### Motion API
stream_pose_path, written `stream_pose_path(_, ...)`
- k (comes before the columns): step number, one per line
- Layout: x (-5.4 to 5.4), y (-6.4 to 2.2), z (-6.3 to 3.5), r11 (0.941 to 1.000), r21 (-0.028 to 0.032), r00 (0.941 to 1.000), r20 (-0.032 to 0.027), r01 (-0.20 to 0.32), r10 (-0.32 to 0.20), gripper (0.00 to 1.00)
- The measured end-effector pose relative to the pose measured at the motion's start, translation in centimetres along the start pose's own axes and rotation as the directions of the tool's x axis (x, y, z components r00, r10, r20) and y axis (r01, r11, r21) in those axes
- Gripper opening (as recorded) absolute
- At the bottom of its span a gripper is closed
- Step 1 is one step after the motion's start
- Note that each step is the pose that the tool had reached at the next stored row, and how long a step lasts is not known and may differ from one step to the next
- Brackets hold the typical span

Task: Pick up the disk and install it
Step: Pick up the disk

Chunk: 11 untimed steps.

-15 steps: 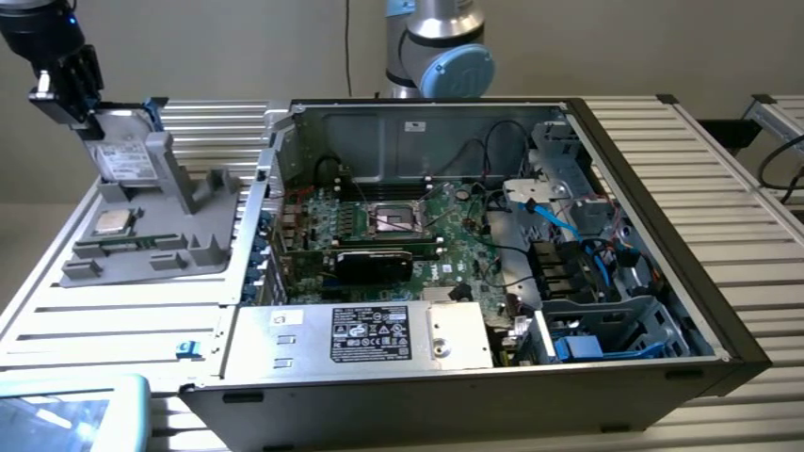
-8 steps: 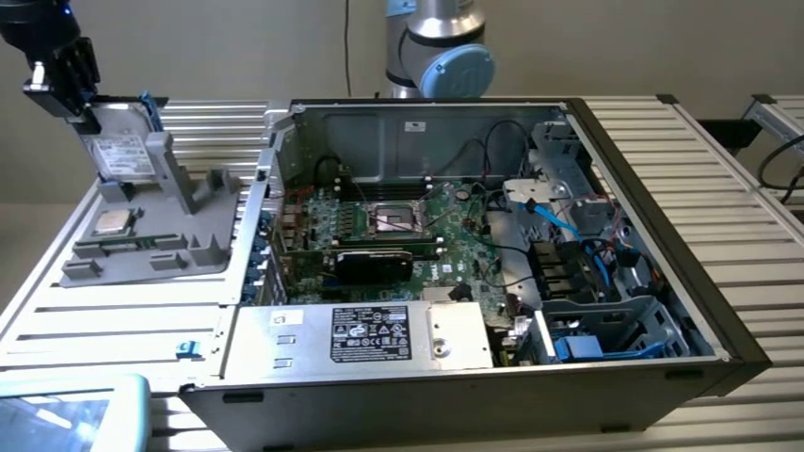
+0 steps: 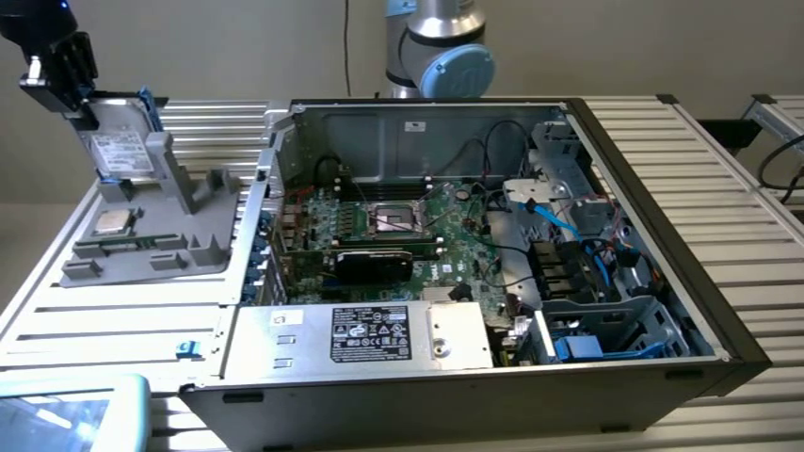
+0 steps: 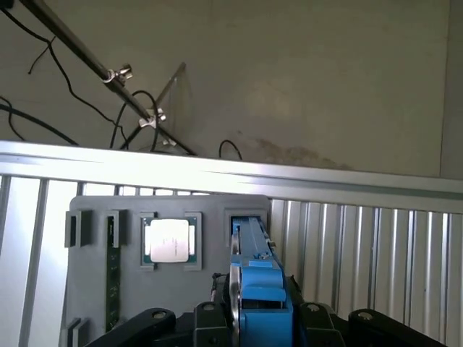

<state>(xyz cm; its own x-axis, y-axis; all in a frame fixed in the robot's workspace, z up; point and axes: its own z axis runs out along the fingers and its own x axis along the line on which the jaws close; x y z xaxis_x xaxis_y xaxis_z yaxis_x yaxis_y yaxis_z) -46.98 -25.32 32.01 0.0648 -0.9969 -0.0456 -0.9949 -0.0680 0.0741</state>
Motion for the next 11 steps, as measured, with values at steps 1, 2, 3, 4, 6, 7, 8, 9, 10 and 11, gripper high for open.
stream_pose_path(1,0.0,0.01,-0.13,1.0000,0.0003,1.0000,0.0000,0.000,0.000,0.37)
stream_pose_path(2,0.0,0.02,-0.29,1.0000,0.0006,1.0000,0.0000,0.000,0.000,0.37)
stream_pose_path(3,0.0,0.03,-0.47,1.0000,0.0007,1.0000,0.0000,0.000,0.000,0.37)
stream_pose_path(4,0.0,0.05,-0.65,1.0000,0.0009,1.0000,-0.0001,0.000,0.000,0.37)
stream_pose_path(6,-0.1,0.08,-1.05,1.0000,0.0011,1.0000,-0.0001,0.000,0.000,0.37)
stream_pose_path(7,-0.1,0.09,-1.24,1.0000,0.0012,1.0000,-0.0001,0.000,0.000,0.37)
stream_pose_path(8,-0.1,0.11,-1.47,1.0000,0.0013,1.0000,-0.0001,0.000,0.000,0.37)
stream_pose_path(9,-0.1,0.13,-1.73,1.0000,0.0014,1.0000,-0.0001,0.000,0.000,0.37)
stream_pose_path(10,-0.1,0.15,-2.01,1.0000,0.0014,1.0000,-0.0001,0.000,0.000,0.37)
stream_pose_path(11,-0.1,0.18,-2.33,1.0000,0.0016,1.0000,-0.0001,0.000,0.000,0.37)
